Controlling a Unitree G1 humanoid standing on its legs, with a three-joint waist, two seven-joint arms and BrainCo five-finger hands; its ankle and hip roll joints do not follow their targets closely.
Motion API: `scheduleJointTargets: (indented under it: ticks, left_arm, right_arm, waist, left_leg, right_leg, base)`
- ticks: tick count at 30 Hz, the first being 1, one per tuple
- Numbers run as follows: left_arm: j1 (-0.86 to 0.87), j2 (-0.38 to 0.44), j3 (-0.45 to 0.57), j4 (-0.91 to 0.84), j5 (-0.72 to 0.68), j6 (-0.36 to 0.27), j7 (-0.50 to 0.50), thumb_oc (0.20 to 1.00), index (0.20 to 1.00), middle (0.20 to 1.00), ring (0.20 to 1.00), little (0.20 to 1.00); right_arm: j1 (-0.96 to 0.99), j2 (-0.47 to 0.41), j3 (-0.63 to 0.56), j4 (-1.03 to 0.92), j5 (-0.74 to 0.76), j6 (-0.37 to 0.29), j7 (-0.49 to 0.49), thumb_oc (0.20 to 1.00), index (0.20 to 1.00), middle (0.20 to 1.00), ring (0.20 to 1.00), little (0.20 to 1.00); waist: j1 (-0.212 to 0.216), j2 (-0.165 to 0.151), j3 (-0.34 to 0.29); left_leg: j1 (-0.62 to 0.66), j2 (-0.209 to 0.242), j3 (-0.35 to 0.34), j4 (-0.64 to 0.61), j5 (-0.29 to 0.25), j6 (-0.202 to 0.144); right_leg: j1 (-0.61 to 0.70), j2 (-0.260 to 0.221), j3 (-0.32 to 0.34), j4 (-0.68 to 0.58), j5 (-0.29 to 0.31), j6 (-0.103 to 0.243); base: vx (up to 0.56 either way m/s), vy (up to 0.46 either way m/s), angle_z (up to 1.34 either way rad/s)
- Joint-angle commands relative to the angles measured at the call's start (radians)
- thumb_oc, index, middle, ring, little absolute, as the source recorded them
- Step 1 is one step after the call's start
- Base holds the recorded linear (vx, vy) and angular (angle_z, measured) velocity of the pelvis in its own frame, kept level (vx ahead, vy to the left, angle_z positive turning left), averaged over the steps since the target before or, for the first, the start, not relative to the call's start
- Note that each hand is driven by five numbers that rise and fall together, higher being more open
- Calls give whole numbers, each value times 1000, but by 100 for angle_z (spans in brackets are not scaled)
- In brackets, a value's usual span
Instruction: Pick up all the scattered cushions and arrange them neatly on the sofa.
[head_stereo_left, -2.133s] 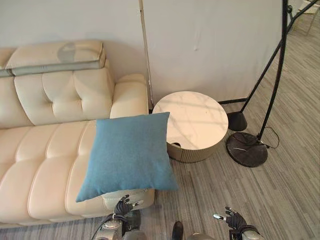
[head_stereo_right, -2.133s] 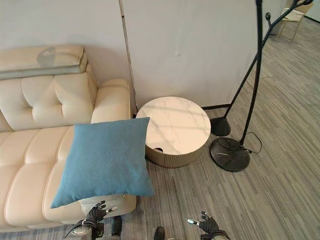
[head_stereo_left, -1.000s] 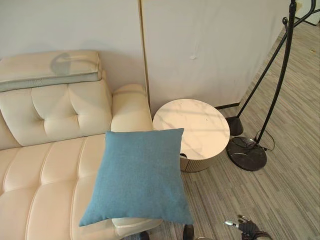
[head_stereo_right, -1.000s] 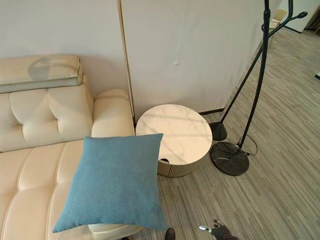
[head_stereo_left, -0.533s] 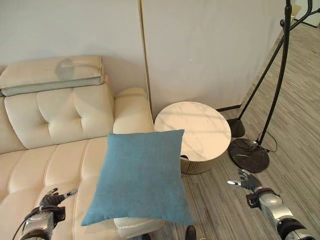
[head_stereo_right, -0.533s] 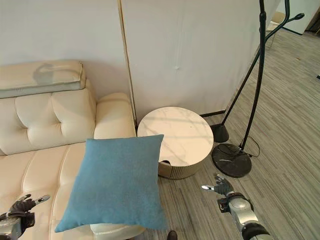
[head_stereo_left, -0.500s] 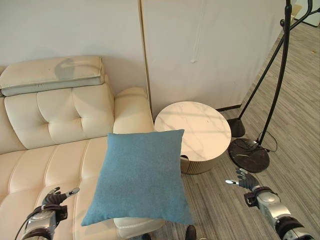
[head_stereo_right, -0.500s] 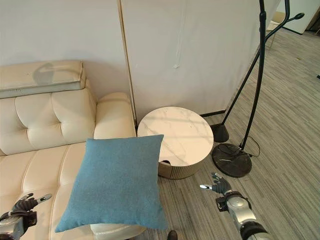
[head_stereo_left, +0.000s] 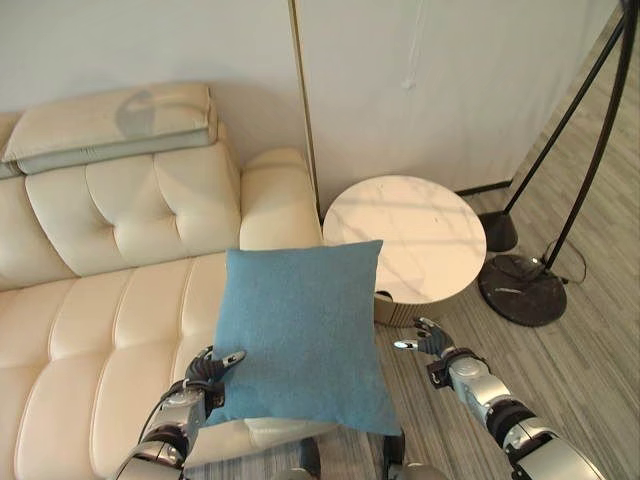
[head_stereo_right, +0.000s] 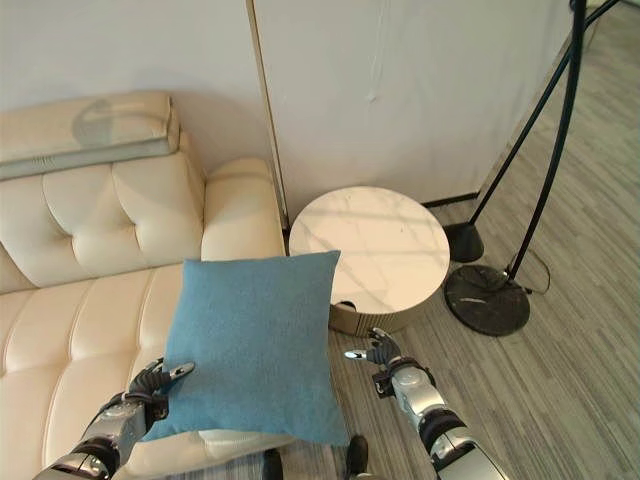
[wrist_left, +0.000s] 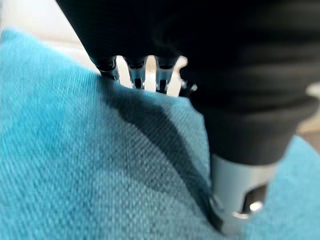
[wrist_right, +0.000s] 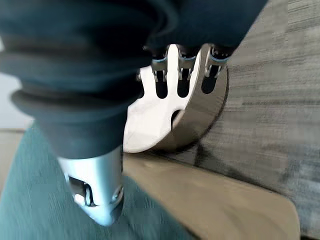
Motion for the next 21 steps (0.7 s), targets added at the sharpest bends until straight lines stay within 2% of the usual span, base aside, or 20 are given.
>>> scheduleJointTargets:
  ticks: [1, 8, 13, 17, 21]
  left_arm:
    - [-99, -36, -101, -42, -54, -48, -7, 1000, 1000, 1000, 1000, 1000]
    - [-8, -92, -217, -248, -52, -51, -22, 1000, 1000, 1000, 1000, 1000]
    - [40, -103, -263, -320, -94, -38, -51, 1000, 1000, 1000, 1000, 1000]
    - [63, -62, -284, -415, -47, -43, -54, 1000, 1000, 1000, 1000, 1000]
    - [122, 37, -171, -560, 75, -57, 2, 1000, 1000, 1000, 1000, 1000]
  right_arm:
    - [-85, 80, 44, 27, 66, -39, -17, 1000, 1000, 1000, 1000, 1000]
    - [-46, 129, 112, -26, 85, -29, 3, 1000, 1000, 1000, 1000, 1000]
    - [-32, 124, 121, -54, 93, -26, 9, 1000, 1000, 1000, 1000, 1000]
    - [-23, 114, 125, -68, 91, -19, 13, 1000, 1000, 1000, 1000, 1000]
    - [0, 85, 81, -86, 93, -28, 6, 1000, 1000, 1000, 1000, 1000]
  waist:
    - [10, -54, 36]
    - [28, -45, 62]
    - [31, -42, 72]
    - [33, -41, 77]
    - [60, -45, 78]
  left_leg:
    - [-3, -39, -20, -4, -69, 10]
    - [-22, -47, -38, -4, -62, 15]
    - [-28, -50, -42, -4, -60, 17]
    - [-31, -51, -44, -4, -60, 17]
    - [-37, -54, -59, -4, -59, 15]
  right_leg:
    - [36, -53, 39, -5, -132, 74]
    - [27, -64, 20, -5, -127, 75]
    - [23, -68, 15, -5, -125, 77]
    - [20, -69, 13, -5, -125, 76]
    - [23, -72, -3, -5, -129, 78]
  base:
    - [-39, 19, 9]
    - [-11, 14, 8]
    - [-10, 15, 4]
    - [-6, 7, 5]
    - [7, -22, 11]
